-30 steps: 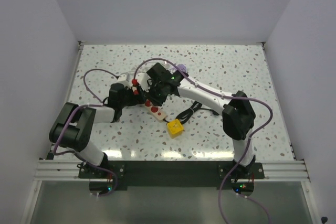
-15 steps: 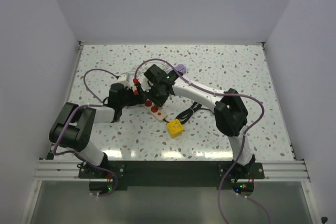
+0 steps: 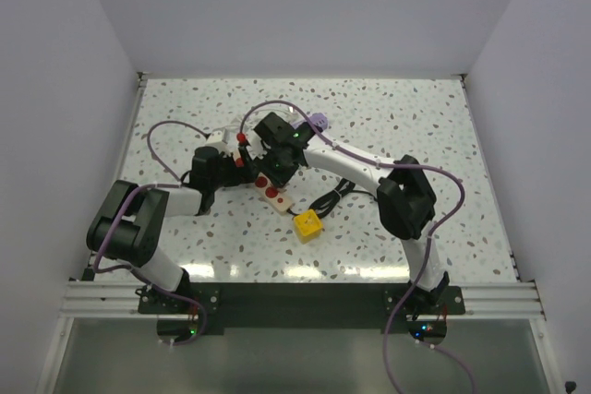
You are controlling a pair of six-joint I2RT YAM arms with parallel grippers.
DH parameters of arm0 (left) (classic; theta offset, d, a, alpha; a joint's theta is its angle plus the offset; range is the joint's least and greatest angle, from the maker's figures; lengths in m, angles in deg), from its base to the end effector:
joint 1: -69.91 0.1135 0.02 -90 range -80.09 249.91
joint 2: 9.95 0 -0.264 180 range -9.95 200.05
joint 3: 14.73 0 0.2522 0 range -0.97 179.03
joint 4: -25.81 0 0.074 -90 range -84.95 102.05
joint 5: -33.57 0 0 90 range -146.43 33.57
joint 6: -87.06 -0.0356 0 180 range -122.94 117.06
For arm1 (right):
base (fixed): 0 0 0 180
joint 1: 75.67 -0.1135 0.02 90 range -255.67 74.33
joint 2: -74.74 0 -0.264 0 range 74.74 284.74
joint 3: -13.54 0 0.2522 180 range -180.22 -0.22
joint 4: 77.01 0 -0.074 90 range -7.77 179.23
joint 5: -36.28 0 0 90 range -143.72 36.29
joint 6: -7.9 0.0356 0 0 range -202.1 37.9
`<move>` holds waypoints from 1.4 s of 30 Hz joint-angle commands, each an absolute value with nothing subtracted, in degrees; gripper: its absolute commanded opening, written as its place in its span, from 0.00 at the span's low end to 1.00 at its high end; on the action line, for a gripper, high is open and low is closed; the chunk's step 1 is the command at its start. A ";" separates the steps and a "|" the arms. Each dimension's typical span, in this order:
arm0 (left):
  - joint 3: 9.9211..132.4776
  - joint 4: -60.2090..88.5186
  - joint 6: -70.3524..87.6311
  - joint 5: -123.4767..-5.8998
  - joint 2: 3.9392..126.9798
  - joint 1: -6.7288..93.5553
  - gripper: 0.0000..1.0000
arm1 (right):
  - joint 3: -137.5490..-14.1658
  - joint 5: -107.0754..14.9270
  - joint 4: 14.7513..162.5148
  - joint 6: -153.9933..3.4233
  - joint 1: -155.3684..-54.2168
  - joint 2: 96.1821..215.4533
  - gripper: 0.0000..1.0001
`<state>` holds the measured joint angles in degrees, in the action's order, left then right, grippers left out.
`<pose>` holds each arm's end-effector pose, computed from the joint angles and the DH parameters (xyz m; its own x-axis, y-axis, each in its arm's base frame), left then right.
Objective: Insert the plug
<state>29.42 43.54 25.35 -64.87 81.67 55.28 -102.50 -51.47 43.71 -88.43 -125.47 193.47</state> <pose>0.2820 -0.0790 0.1374 -0.5995 -0.3280 -0.7301 0.1011 0.8738 -0.4756 0.2896 0.3449 0.2364 -0.4808 -0.7396 -0.4709 -0.8332 0.5527 -0.0174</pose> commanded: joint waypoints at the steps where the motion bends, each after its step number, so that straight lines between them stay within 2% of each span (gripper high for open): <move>1: 30.50 45.80 24.39 -66.71 82.34 55.15 0.99 | -102.44 -49.85 44.67 -85.27 -125.68 191.81 0.00; 14: 30.41 45.63 24.39 -67.15 82.25 55.23 0.99 | -102.26 -50.29 46.34 -84.30 -126.64 189.00 0.00; 42: 30.67 45.10 24.30 -67.94 82.25 55.23 0.99 | -103.41 -53.36 43.88 -84.47 -127.17 191.28 0.00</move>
<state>29.42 43.65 24.92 -65.29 81.78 55.28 -101.87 -52.79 43.95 -85.45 -127.04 192.64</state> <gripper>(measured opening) 0.991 0.345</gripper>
